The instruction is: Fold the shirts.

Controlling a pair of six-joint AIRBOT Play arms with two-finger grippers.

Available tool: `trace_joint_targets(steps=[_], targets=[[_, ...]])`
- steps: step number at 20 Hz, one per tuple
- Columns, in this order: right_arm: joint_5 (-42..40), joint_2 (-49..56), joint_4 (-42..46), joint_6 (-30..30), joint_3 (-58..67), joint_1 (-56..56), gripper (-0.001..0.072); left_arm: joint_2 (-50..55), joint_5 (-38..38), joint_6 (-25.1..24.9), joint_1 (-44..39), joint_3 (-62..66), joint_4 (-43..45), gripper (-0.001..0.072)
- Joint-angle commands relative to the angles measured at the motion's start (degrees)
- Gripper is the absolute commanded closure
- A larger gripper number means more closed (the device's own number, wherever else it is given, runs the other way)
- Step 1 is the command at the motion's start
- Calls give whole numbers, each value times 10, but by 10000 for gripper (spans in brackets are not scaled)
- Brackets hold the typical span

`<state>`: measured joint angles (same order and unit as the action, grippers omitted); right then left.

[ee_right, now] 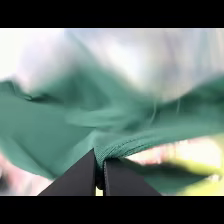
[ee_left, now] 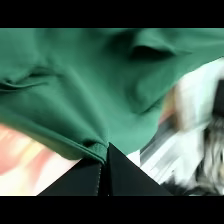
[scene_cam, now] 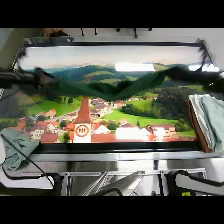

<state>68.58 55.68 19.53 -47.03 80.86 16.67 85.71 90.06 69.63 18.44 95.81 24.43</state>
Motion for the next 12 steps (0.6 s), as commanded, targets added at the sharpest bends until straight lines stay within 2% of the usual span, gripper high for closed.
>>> trace_joint_targets(steps=[1,5,9,12], targets=[[-35,-136,-32,4,168,52,689,-141,-17,-10,63,134,-223,697],[-117,-231,10,4,264,108,689,-257,-60,9,214,260,-244,697],[-147,-246,43,5,314,116,689,-346,-64,25,411,212,-245,696],[-105,-210,47,-14,311,116,688,-344,-43,38,432,147,-240,695]])
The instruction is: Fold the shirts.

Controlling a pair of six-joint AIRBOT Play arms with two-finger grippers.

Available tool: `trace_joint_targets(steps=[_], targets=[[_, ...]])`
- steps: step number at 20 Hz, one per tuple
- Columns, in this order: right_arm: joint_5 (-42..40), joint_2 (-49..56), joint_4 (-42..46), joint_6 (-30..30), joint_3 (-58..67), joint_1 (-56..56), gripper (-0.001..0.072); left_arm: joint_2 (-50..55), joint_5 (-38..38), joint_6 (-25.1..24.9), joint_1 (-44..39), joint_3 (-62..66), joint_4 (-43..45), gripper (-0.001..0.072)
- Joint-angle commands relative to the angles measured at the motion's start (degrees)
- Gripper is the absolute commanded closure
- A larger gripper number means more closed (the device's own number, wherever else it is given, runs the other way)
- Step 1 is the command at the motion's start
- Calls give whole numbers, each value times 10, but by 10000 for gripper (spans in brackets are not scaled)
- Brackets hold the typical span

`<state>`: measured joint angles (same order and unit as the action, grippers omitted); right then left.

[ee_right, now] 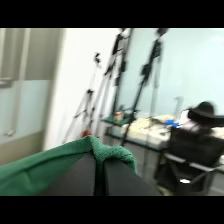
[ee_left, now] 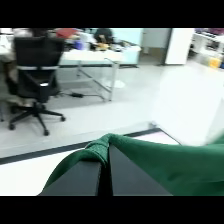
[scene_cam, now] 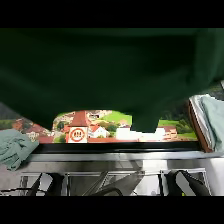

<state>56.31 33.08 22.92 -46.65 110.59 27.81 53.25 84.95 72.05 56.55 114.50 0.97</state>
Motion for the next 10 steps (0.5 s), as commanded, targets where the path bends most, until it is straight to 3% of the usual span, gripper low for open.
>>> trace_joint_targets(steps=[1,3,5,8,10], targets=[[48,40,10,-29,10,4,689,-2,9,8,31,-59,-3,694],[107,101,-25,-31,-20,4,689,41,8,-25,-72,-102,30,694],[138,162,-77,-16,-89,-11,689,91,-8,-45,-220,-151,160,694],[118,252,-43,22,-220,-88,690,202,-97,-65,-433,-233,381,694],[58,320,-6,39,-294,-119,689,294,-171,-64,-501,-274,463,695]])
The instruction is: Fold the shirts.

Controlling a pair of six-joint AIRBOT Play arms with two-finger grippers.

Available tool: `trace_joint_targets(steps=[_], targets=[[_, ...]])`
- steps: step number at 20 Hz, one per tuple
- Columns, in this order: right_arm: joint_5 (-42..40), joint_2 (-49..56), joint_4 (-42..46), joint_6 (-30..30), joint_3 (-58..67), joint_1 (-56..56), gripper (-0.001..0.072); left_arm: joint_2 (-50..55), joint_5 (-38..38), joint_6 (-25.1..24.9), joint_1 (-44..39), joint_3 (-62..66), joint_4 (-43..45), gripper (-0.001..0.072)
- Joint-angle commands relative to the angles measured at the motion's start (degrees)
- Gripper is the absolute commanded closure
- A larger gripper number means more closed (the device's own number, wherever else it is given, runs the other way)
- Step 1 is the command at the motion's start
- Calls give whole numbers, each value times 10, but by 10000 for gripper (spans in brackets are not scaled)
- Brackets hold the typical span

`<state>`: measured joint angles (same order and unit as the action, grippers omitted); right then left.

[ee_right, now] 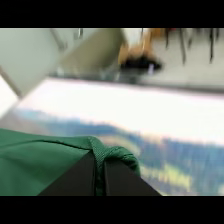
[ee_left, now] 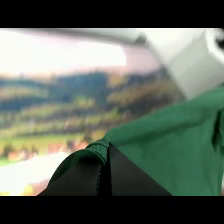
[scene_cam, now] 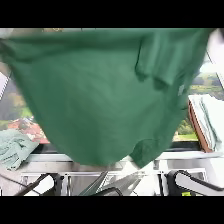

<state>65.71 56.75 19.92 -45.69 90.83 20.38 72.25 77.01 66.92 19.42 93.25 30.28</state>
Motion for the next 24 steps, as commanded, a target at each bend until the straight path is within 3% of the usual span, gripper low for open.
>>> trace_joint_targets(steps=[1,3,5,9,13,18,21,24], targets=[[-69,121,35,32,-121,-49,690,161,-117,-13,-142,-69,187,695],[-105,205,28,47,-126,-48,690,283,-121,-13,-134,-44,186,695],[-141,274,-14,71,-115,-47,690,403,-78,3,-113,31,157,695],[-135,371,-46,59,3,-47,691,549,-14,65,-90,238,97,695],[-88,355,7,25,72,-37,691,521,-16,76,-84,266,99,695],[11,289,272,-101,45,-30,692,462,32,60,-84,191,178,695],[17,262,299,-100,-28,-30,692,466,70,60,-90,190,250,695],[-31,262,299,-96,-90,-35,692,489,84,60,-105,190,283,694]])
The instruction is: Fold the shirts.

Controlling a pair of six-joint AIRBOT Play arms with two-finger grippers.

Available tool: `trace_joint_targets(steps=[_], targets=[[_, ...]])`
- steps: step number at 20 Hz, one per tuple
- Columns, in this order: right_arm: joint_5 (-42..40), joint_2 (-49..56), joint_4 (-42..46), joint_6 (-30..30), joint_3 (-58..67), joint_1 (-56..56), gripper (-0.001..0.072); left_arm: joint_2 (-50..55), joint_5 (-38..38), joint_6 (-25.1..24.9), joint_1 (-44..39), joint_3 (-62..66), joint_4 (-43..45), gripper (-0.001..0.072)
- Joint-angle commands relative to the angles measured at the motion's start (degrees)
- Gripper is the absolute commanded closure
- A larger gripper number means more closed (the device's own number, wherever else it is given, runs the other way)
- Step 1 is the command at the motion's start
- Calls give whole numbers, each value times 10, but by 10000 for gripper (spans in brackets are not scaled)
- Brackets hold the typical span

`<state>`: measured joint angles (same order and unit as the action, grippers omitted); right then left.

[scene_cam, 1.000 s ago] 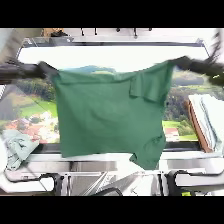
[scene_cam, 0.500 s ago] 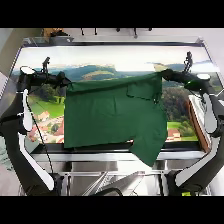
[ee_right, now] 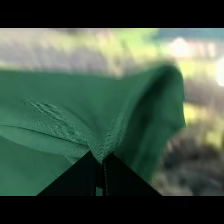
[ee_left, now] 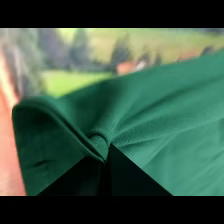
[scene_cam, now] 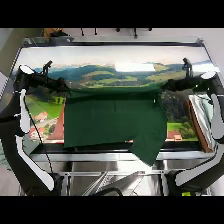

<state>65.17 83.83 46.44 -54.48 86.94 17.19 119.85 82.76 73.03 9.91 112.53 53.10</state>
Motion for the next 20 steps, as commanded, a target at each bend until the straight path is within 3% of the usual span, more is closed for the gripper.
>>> trace_joint_targets(steps=[1,10,11,12,13,14,20], targets=[[-47,-7,33,-8,-64,-5,691,22,30,-1,-15,-3,68,694],[-57,18,23,-9,-69,-17,688,41,30,2,-20,-1,86,691],[-47,17,12,-9,-68,-17,601,40,39,8,-20,0,80,689],[-36,14,3,-9,-65,-16,392,36,49,9,-20,0,72,579],[-22,4,3,-14,-58,-14,322,30,57,11,-20,0,66,222],[-11,-11,3,-18,-51,-10,322,16,64,26,-19,0,68,4],[56,-183,35,-73,-46,57,318,-115,143,64,26,-5,74,4]])
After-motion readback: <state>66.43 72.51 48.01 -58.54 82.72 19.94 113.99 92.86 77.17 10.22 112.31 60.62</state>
